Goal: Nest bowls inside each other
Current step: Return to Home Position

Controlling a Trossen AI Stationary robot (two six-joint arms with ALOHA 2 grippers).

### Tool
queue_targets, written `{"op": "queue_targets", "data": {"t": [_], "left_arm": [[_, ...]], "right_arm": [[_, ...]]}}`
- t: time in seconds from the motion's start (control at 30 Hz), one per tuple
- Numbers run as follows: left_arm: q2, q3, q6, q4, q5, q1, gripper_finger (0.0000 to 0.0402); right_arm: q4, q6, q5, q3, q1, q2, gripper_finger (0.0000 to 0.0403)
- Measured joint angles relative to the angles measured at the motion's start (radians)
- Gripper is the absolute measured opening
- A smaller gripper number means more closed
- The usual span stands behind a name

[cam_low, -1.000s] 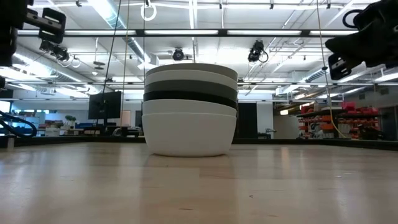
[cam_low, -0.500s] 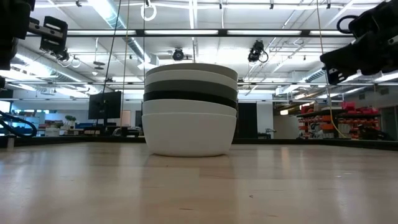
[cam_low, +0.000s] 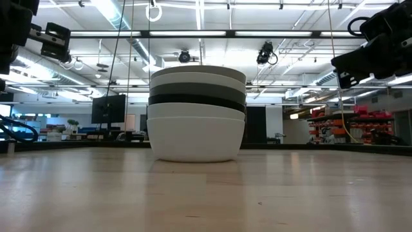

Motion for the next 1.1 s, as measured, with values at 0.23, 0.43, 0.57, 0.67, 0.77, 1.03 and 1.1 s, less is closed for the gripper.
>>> {"op": "queue_targets", "data": {"t": [0.23,0.43,0.57,0.67,0.77,1.03,1.1], "left_arm": [[0.0,0.0,0.0,0.001,0.0,0.0,0.004],[0.0,0.0,0.0,0.001,0.0,0.0,0.0032],[0.0,0.0,0.0,0.001,0.0,0.0,0.0035],[0.0,0.0,0.0,0.001,0.0,0.0,0.004],[0.0,0.0,0.0,0.001,0.0,0.0,0.0042],[0.0,0.0,0.0,0.002,0.0,0.0,0.0037],[0.0,0.0,0.0,0.002,0.0,0.0,0.0034]], "right_arm": [[0.0,0.0,0.0,0.0,0.0,0.0,0.0012],[0.0,0.0,0.0,0.0,0.0,0.0,0.0012],[0.0,0.0,0.0,0.0,0.0,0.0,0.0012],[0.0,0.0,0.0,0.0,0.0,0.0,0.0012],[0.0,0.0,0.0,0.0,0.0,0.0,0.0012],[0.0,0.0,0.0,0.0,0.0,0.0,0.0012],[0.0,0.0,0.0,0.0,0.0,0.0,0.0012]]}}
